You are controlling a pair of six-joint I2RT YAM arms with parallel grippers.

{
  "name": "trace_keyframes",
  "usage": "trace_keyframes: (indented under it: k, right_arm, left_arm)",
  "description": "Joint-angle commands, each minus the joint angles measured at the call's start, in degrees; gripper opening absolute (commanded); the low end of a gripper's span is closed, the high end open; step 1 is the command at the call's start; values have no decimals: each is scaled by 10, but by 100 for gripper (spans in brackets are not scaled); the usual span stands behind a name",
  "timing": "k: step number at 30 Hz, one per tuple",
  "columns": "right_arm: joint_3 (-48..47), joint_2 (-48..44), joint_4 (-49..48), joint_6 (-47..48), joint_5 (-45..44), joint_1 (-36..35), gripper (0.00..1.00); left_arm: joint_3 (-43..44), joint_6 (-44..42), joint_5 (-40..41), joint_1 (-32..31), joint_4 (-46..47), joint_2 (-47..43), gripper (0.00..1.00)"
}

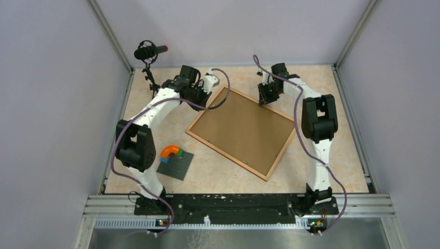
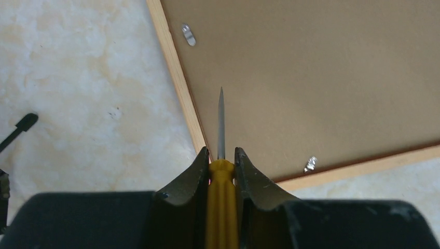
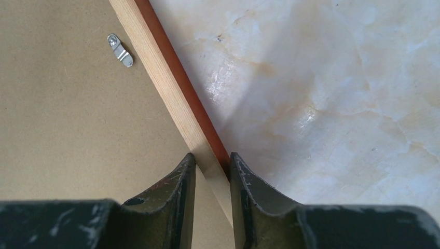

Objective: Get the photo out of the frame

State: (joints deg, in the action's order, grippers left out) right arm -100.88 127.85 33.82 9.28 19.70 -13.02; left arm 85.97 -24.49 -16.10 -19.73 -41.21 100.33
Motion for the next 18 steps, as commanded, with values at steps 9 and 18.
trace_keyframes:
  k: [9, 18]
  right_arm:
    - [44, -10, 41, -42, 7, -14, 0]
    - [57, -18, 37, -44, 5, -14, 0]
  left_arm:
    - [69, 51, 86, -3, 88, 68, 0]
    - [76, 59, 55, -3, 80, 91, 0]
